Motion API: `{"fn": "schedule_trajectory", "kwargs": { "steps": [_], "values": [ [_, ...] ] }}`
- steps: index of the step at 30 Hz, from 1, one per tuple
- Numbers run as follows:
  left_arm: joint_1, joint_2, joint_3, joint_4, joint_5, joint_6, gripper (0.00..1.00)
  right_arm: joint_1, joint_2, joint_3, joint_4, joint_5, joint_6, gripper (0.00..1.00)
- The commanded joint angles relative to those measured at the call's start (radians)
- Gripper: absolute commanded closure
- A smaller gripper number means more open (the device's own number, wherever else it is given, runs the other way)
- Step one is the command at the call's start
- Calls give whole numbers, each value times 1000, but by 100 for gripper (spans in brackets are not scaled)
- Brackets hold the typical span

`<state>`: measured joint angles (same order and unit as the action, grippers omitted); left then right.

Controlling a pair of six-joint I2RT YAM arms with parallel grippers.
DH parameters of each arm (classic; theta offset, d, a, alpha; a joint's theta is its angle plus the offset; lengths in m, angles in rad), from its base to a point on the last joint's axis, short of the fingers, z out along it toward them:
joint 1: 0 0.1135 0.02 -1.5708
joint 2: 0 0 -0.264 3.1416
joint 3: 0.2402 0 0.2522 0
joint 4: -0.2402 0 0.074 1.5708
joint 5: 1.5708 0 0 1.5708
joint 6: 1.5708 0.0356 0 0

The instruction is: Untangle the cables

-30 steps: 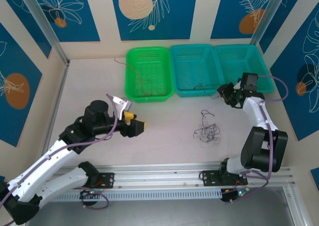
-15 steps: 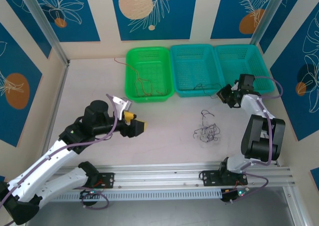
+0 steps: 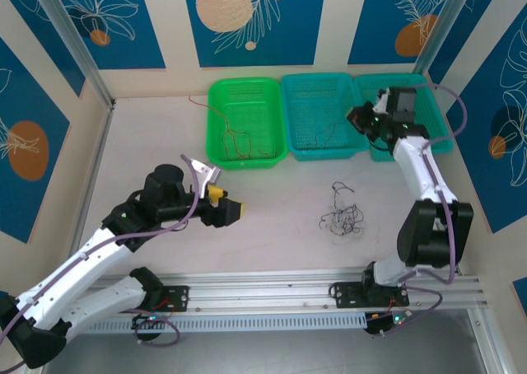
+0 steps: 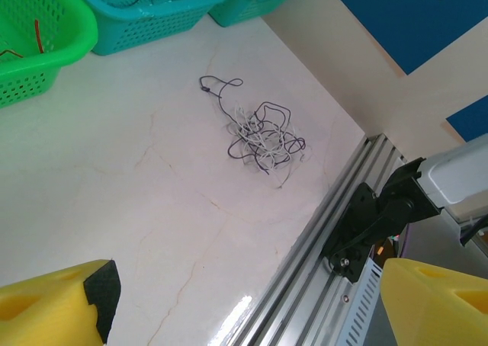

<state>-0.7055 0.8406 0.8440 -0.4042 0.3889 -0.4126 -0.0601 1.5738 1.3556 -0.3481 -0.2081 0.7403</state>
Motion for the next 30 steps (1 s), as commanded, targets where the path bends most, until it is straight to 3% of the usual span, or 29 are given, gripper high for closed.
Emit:
{"fn": "schedule_trajectory", "kwargs": {
  "steps": [1,2,3,6,11,16,20,24,27,30],
  "values": [
    [-12,-19,27,1,1,-1,11,39,168,143,-64,-17,20,79],
    [-12,-22,26,1,-5,-7,11,43,215,210,-114,-30,14,60],
    [-15,-26,24,1,-8,-13,11,46,241,260,-168,-8,10,50],
    [-17,-26,22,4,-7,-26,10,23,190,244,-190,51,13,34],
    [-26,17,14,53,16,-39,10,-80,-68,23,-166,-14,7,32],
    [-59,103,23,132,27,-49,10,-126,-388,-297,-234,50,19,34],
    [-97,152,55,149,11,-34,10,-142,-548,-512,-357,134,91,34],
    [-114,156,63,133,-8,-18,10,-145,-585,-683,-312,128,122,33],
    [-116,139,55,103,-25,-12,10,-116,-503,-718,-298,118,109,32],
    [-117,105,21,98,-51,-20,9,-20,-389,-711,-283,159,96,32]
  ]
}}
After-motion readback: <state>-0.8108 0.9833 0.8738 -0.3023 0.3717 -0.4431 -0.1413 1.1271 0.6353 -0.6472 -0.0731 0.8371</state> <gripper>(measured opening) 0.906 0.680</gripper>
